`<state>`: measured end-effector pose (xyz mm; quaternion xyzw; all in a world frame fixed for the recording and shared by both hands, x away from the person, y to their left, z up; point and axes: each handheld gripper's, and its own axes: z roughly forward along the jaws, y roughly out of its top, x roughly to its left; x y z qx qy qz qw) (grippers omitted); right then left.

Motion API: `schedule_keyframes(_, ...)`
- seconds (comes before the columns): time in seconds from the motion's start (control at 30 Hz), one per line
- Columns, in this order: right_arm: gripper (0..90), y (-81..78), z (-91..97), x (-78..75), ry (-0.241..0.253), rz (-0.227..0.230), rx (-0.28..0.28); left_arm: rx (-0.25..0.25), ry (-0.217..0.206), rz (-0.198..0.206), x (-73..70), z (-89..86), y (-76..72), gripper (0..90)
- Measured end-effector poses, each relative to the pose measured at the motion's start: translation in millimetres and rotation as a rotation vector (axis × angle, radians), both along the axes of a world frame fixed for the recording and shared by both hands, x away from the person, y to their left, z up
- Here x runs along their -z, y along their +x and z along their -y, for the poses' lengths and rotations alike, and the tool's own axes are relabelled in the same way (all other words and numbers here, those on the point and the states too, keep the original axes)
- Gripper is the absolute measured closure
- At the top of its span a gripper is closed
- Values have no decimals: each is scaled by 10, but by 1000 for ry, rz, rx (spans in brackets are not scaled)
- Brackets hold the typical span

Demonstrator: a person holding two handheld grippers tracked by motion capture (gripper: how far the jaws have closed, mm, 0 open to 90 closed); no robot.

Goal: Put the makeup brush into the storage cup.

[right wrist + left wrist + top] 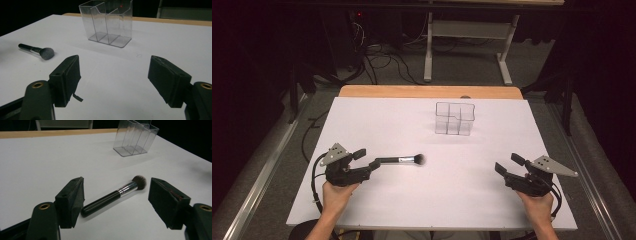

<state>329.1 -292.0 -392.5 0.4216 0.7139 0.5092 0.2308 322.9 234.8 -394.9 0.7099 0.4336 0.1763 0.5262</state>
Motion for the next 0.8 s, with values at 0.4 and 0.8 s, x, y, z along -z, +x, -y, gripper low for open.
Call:
schedule_keyframes(0.4,287,3,6,9,-6,-13,2,5,8,-9,4,22,1,287)
schedule_keyframes(0.8,290,36,12,27,-19,-17,1,15,2,-23,3,27,7,283)
